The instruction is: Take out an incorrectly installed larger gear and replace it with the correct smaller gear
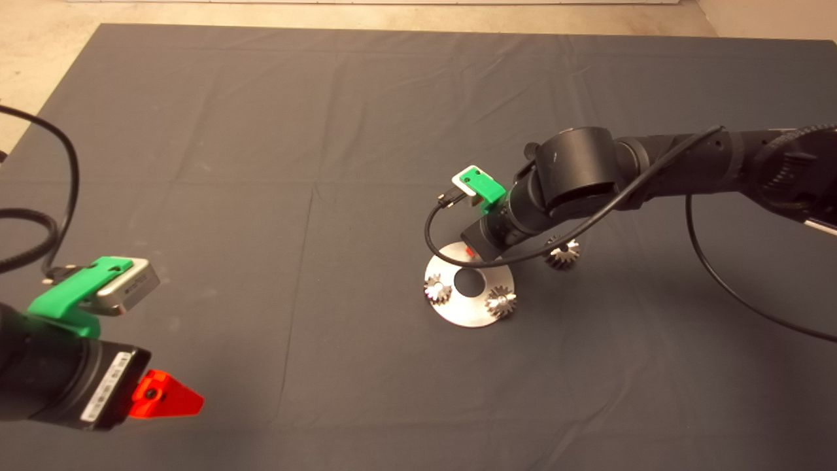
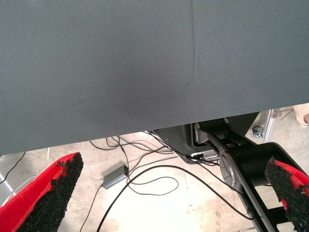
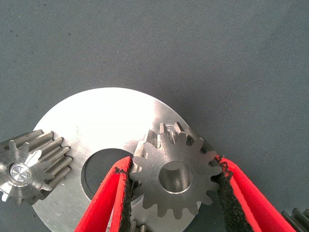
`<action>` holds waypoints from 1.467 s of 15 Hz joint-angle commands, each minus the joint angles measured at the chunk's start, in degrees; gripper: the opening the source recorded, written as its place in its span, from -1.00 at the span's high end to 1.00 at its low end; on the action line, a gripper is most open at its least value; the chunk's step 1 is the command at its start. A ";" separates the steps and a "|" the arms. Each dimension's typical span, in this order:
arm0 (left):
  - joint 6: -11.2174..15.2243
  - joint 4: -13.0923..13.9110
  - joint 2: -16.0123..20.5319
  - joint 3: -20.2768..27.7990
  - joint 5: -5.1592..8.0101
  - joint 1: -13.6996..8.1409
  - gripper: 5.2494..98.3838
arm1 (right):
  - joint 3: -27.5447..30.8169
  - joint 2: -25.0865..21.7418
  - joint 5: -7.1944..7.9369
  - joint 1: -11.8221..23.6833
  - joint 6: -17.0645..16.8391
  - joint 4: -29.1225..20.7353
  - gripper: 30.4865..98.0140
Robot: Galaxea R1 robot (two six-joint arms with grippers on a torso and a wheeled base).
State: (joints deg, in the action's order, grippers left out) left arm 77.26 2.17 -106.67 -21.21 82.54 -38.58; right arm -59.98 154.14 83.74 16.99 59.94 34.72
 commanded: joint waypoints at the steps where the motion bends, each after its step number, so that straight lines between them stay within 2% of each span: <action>1: -0.10 0.99 0.01 0.92 0.25 -0.09 -0.99 | -0.97 0.16 -0.24 0.08 0.18 1.84 0.73; 9: -0.01 0.99 0.01 0.92 0.25 -0.05 -0.99 | -1.53 -0.01 -0.24 -1.26 0.09 3.25 0.74; 22: -0.01 0.99 0.01 0.92 0.25 0.44 -0.99 | -1.18 -0.01 -0.15 -1.08 0.18 3.25 0.68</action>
State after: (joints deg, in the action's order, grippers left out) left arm 77.26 2.17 -106.67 -21.21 82.52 -37.97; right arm -61.68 154.14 83.27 14.76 59.92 36.38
